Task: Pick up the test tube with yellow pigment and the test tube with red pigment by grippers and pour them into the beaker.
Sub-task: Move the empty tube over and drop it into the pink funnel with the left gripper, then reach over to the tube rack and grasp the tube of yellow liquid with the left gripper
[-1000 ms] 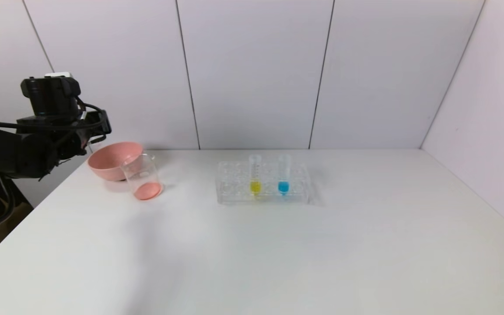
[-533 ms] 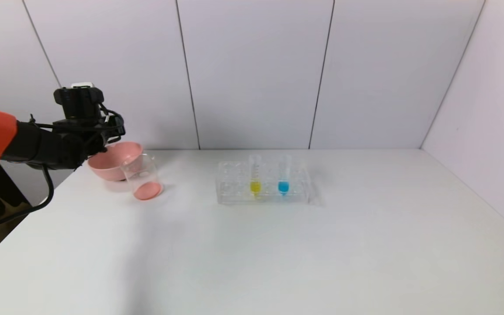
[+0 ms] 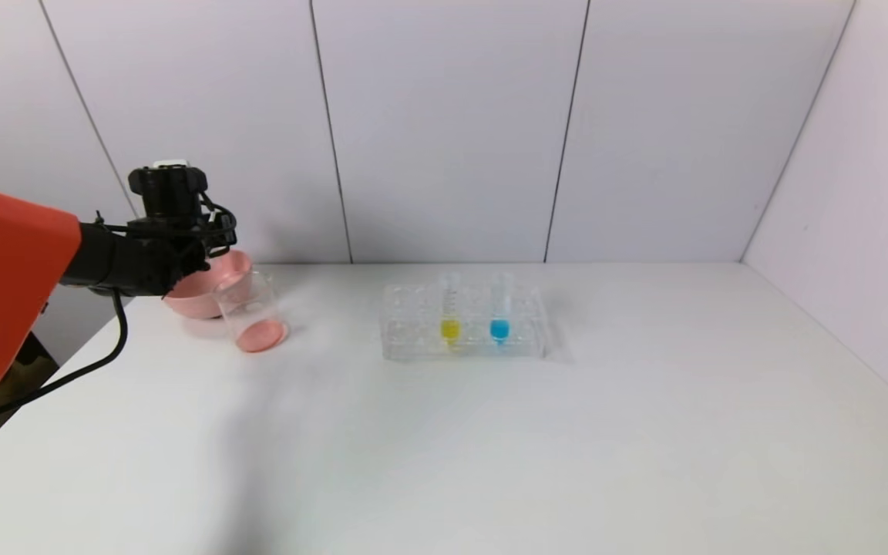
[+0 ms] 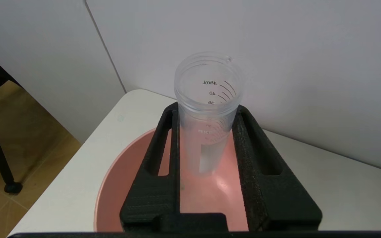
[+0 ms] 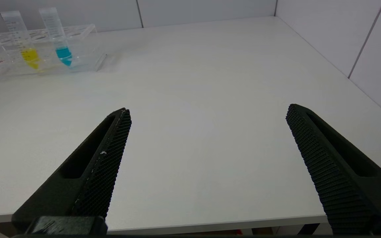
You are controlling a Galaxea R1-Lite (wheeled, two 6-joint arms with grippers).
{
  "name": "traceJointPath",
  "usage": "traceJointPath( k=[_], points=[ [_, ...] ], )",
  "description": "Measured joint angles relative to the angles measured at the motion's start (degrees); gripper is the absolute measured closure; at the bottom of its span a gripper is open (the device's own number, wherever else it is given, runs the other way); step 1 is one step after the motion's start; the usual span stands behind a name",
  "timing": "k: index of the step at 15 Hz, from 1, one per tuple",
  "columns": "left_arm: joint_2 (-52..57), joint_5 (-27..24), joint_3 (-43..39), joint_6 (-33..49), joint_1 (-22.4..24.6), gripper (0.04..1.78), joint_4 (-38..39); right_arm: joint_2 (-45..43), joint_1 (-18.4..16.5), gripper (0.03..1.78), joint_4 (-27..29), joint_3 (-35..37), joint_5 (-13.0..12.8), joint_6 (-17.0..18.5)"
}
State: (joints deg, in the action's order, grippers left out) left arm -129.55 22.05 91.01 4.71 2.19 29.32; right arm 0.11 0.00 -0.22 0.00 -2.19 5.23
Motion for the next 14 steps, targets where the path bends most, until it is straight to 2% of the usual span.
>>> traceJointPath(
  k=[2, 5, 7, 9, 11, 14],
  points=[
    [-0.5, 0.0, 0.5, 0.0, 0.0, 0.98, -0.2, 0.0, 0.0, 0.10, 0.0, 0.0, 0.0, 0.0],
    [-0.4, 0.6, 0.4, 0.0, 0.0, 0.48, 0.1, 0.0, 0.0, 0.10, 0.0, 0.0, 0.0, 0.0],
    [1.0, 0.7, -1.9, 0.0, -0.1, 0.23, 0.4, 0.0, 0.0, 0.10, 0.0, 0.0, 0.0, 0.0],
    [4.0, 0.4, -5.9, -0.1, -0.3, 0.10, 0.4, 0.0, 0.0, 0.10, 0.0, 0.0, 0.0, 0.0],
    [9.0, -1.0, -11.2, -0.1, -0.9, 0.05, 0.3, 0.0, 0.0, 0.10, 0.0, 0.0, 0.0, 0.0],
    [18.6, -8.2, -21.2, -0.2, -1.8, 0.06, 0.5, 0.0, 0.0, 0.10, 0.0, 0.0, 0.0, 0.0]
  ],
)
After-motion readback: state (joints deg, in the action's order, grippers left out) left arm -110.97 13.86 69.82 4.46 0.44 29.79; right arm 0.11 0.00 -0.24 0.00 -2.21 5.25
